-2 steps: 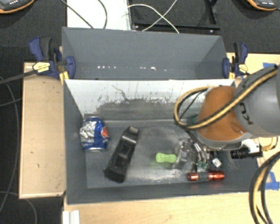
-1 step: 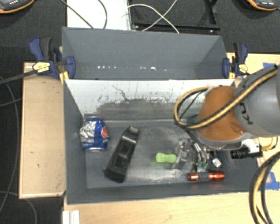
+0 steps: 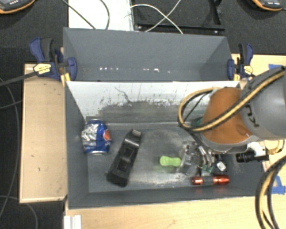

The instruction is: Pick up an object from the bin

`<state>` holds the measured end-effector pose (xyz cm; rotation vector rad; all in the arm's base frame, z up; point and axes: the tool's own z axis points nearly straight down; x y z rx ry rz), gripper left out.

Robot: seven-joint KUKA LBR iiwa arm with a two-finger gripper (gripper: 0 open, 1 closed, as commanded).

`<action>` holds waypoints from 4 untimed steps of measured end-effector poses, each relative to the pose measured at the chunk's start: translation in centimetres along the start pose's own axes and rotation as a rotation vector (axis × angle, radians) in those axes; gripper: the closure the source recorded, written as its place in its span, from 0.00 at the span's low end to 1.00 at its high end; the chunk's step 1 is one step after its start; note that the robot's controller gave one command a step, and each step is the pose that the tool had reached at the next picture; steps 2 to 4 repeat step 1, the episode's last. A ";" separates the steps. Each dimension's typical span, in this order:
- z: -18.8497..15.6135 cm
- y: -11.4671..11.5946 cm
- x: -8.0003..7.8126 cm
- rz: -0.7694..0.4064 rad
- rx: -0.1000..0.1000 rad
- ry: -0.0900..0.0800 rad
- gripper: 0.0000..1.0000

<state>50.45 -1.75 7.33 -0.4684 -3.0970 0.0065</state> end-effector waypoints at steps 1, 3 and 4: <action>-2.5 0.0 0.2 0.000 0.001 0.006 1.00; -2.5 0.0 0.2 0.000 0.001 0.006 1.00; -2.5 0.0 0.2 0.000 0.001 0.006 1.00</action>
Offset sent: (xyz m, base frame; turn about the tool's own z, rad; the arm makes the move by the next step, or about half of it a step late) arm 0.0000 0.0000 0.0961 0.0000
